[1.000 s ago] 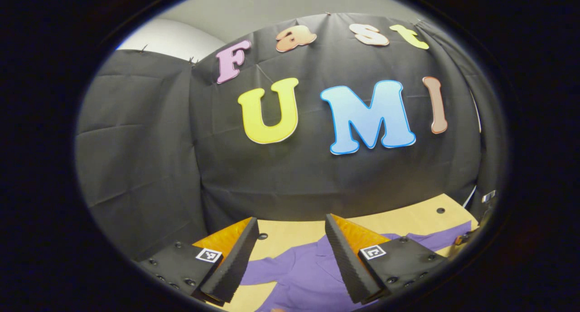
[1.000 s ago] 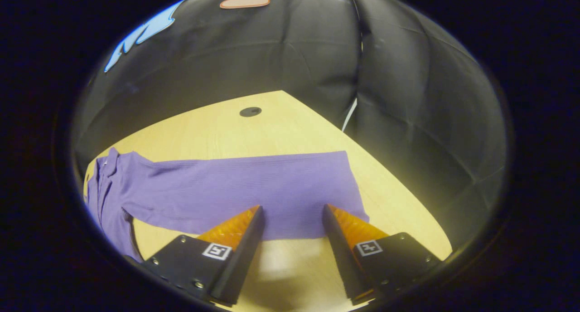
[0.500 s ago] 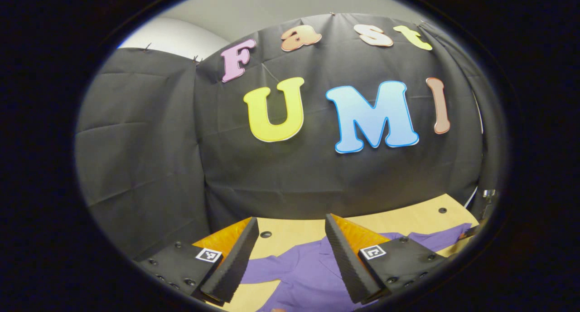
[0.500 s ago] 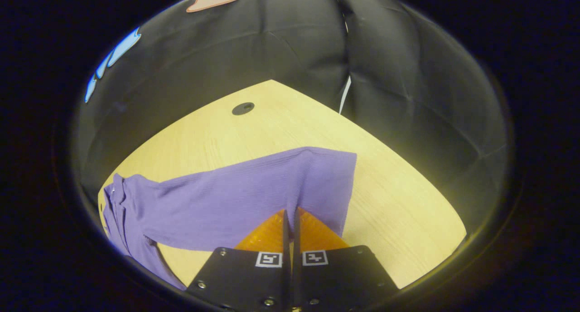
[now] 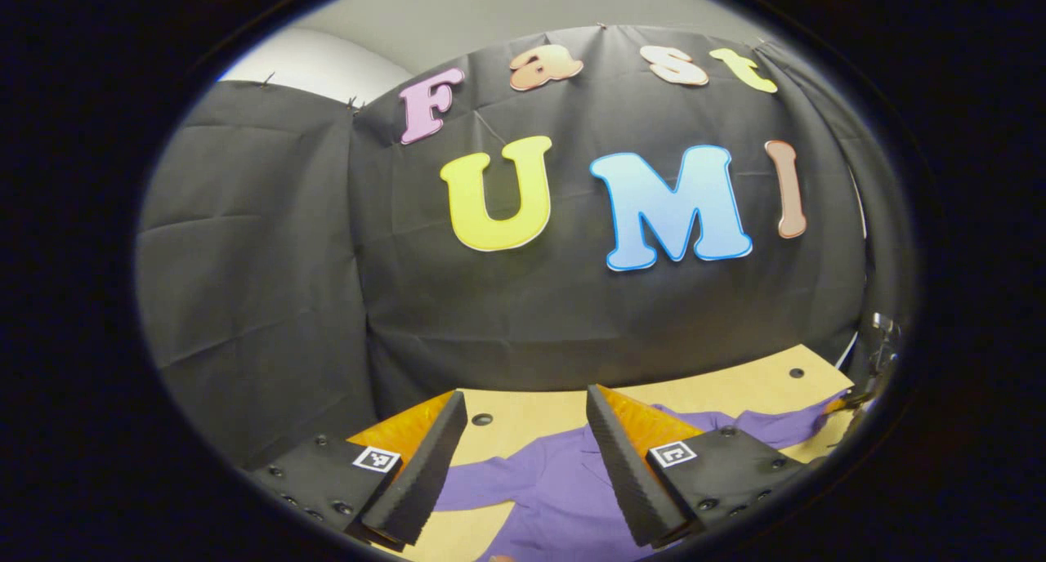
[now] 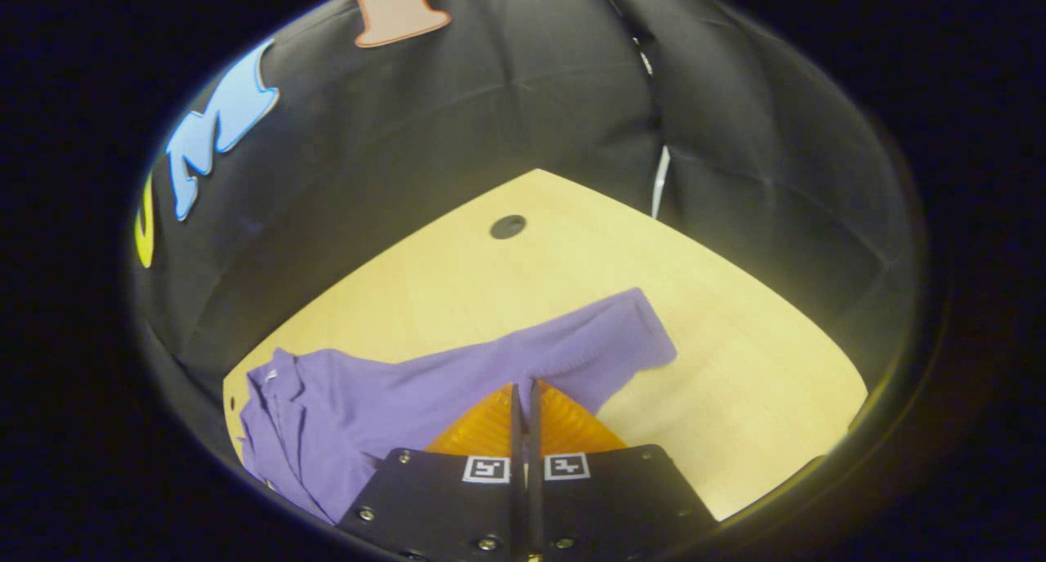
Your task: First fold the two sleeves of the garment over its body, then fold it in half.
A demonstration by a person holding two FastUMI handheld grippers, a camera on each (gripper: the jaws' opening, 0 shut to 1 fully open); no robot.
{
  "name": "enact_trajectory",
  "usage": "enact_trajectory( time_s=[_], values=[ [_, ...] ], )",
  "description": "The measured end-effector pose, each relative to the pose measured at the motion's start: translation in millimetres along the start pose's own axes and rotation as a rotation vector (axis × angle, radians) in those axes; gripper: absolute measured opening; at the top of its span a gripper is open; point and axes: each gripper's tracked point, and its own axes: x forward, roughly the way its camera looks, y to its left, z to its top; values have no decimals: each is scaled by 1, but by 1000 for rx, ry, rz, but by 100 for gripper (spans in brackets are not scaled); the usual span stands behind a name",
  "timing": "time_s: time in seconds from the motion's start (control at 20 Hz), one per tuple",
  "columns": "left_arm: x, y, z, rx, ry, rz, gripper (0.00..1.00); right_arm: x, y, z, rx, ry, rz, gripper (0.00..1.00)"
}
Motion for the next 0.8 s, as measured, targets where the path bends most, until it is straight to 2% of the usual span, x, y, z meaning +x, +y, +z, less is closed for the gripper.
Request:
enact_trajectory(
  time_s=[0.35, 0.55, 0.8],
  values=[
    [-7, 52, -33, 3, 29, 23, 96, -34, 128, -5, -80, -2, 195, 1],
    [-8, 94, -56, -2, 53, 52, 96, -47, 198, -38, -92, 22, 273, 1],
    [-2, 147, -94, -24, 98, 89, 96, -62, 266, -81, -59, 63, 351, 1]
  ],
)
